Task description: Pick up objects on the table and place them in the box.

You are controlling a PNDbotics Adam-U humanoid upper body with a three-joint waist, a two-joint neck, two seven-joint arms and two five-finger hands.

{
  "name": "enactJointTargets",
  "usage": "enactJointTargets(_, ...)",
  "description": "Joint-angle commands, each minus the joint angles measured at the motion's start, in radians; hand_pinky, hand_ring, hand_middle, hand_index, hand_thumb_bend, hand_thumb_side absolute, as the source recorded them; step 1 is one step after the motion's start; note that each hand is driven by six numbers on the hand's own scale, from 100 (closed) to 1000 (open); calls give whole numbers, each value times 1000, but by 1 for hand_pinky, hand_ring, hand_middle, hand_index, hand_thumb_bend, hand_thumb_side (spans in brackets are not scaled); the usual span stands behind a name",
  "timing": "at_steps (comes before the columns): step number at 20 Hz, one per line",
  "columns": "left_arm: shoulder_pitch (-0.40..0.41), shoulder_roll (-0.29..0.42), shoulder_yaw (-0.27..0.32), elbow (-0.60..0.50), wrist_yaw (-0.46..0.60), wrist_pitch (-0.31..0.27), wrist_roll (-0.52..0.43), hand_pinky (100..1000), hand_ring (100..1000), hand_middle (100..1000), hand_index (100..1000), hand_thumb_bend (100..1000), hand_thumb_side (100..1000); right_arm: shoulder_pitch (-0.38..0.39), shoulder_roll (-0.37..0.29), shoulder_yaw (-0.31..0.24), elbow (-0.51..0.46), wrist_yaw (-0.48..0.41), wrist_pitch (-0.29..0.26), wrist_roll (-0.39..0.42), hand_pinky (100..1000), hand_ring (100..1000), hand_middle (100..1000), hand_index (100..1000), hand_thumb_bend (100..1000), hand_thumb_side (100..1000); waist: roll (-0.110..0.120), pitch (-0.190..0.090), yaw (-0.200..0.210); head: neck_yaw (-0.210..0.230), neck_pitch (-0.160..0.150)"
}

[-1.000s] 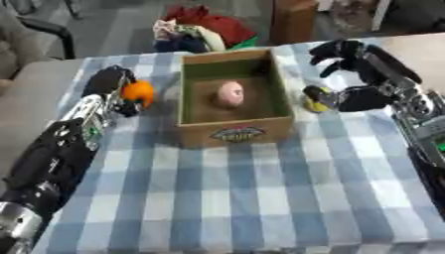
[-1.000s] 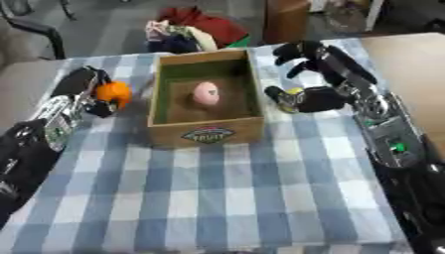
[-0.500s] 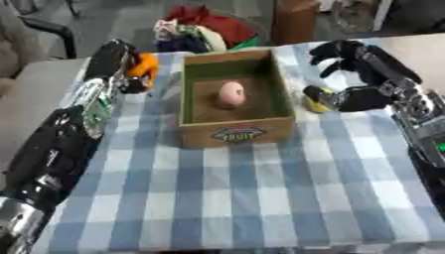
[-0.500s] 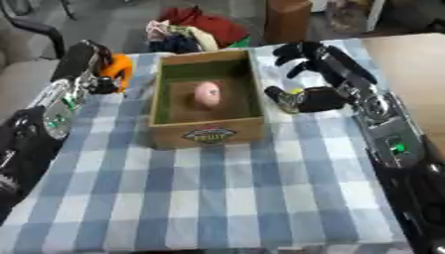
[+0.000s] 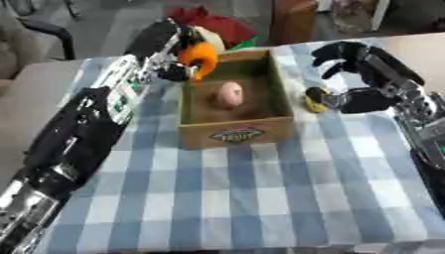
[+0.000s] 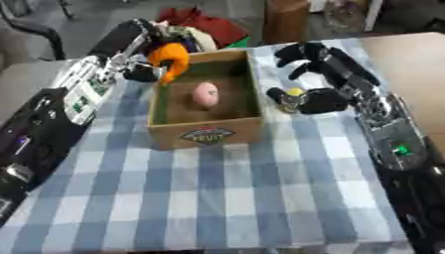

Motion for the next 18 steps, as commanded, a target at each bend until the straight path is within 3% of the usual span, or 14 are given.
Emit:
enactJointTargets(1, -16, 12, -1, -7, 14, -42, -87, 669, 621, 746, 801, 451, 100, -16, -8, -2, -9, 2, -2, 6, 643, 809, 648, 793, 419, 220, -4, -19, 1, 0, -9)
enactJointTargets(4, -6, 20, 20, -26, 35, -46, -104, 701, 671, 826, 843, 599, 256, -15, -9, -5, -8, 3, -2, 4, 644, 809, 648, 793, 420, 220, -5, -17, 4, -4, -10)
enactJointTargets(6, 5, 29, 34, -51, 63, -38, -91, 708, 673, 828, 841, 605, 302, -16, -12, -7, -7, 6, -2, 2, 644, 809, 648, 794, 420, 219, -6, -16, 7, -6, -10)
enactJointTargets(12, 106, 78, 112, -239, 220, 45, 47, 687, 598, 682, 726, 451, 197, -30, -38, -26, 14, 26, -4, -20, 648, 810, 647, 797, 424, 216, -12, -9, 24, -20, -11)
enactJointTargets(18, 277, 81, 207, -414, 451, 136, 223, 676, 564, 623, 679, 399, 153, -42, -73, -42, 82, 71, -12, -45, 652, 811, 650, 802, 428, 209, -17, -4, 55, -40, -13)
